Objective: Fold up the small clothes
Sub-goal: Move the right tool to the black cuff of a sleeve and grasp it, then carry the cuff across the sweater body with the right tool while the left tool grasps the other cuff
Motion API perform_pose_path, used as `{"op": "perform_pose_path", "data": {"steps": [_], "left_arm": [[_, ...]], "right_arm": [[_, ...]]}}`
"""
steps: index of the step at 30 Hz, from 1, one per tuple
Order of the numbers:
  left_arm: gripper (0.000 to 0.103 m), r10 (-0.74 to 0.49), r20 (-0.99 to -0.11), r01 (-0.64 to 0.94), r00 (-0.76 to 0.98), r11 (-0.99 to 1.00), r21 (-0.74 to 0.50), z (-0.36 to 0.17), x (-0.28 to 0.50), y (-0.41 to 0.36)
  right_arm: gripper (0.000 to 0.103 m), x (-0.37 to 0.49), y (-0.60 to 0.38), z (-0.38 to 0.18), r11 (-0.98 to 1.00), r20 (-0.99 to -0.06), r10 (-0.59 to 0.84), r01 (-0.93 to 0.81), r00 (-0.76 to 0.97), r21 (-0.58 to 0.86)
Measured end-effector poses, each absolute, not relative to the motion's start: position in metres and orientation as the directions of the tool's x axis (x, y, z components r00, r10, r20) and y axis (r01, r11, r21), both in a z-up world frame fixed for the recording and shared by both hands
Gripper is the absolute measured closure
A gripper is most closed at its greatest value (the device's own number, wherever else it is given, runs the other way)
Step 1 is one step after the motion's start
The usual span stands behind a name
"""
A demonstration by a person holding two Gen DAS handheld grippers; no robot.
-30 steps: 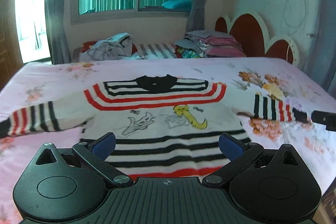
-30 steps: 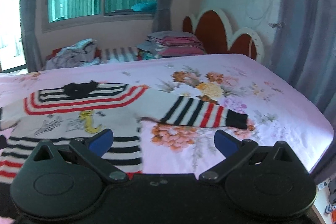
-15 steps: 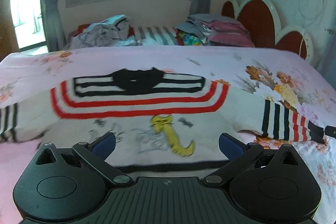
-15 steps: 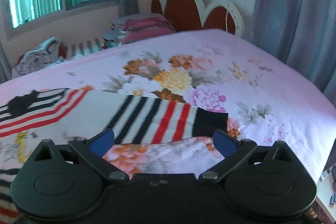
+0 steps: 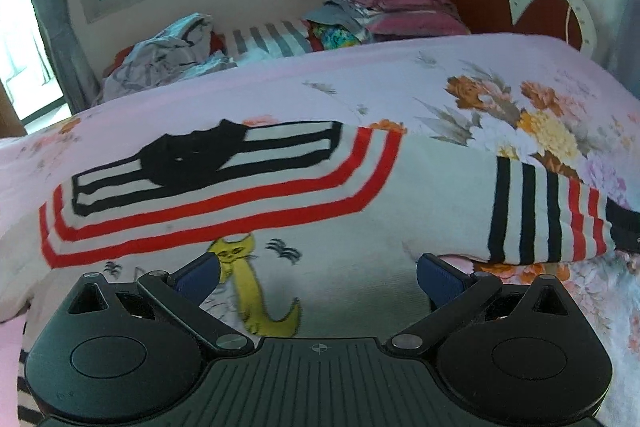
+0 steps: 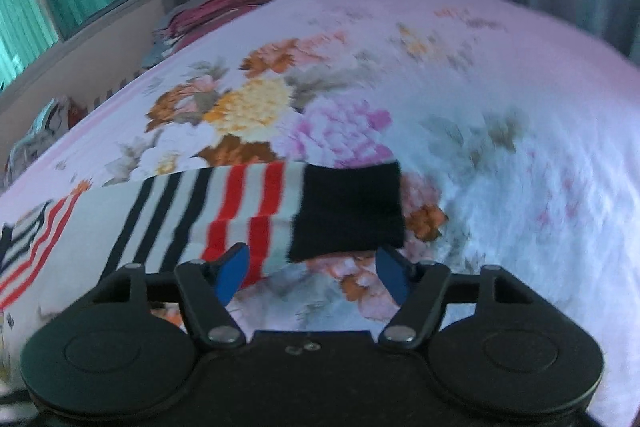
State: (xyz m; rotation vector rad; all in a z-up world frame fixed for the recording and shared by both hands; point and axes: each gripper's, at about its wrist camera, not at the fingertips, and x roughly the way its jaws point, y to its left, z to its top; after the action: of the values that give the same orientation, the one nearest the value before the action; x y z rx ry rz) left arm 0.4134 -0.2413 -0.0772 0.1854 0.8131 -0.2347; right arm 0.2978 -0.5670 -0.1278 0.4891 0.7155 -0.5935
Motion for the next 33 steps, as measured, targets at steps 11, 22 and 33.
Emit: {"op": "perform_pose_path", "data": {"steps": [11, 22, 33], "left_arm": [[0.0, -0.131, -0.747, 0.321, 0.652, 0.94, 0.116, -0.078, 0.426, -0.275], [0.0, -0.07, -0.728, 0.241, 0.683, 0.961, 0.134, -0.083, 0.437, -0.207], [0.0, 0.005, -0.751, 0.037, 0.66, 0.999, 0.039, -0.106, 0.457, -0.051]], "right_arm": [[0.059, 0.291, -0.606, -0.151, 0.597, -0.676, -0.272, 0.671, 0.685, 0.439], [0.096, 0.326, -0.585, -0.13, 0.69, -0.635, -0.316, 0.63, 0.705, 0.356], [0.096, 0.426, -0.416, -0.081, 0.929, -0.588, -0.173, 0.329, 0.79, 0.169]]}}
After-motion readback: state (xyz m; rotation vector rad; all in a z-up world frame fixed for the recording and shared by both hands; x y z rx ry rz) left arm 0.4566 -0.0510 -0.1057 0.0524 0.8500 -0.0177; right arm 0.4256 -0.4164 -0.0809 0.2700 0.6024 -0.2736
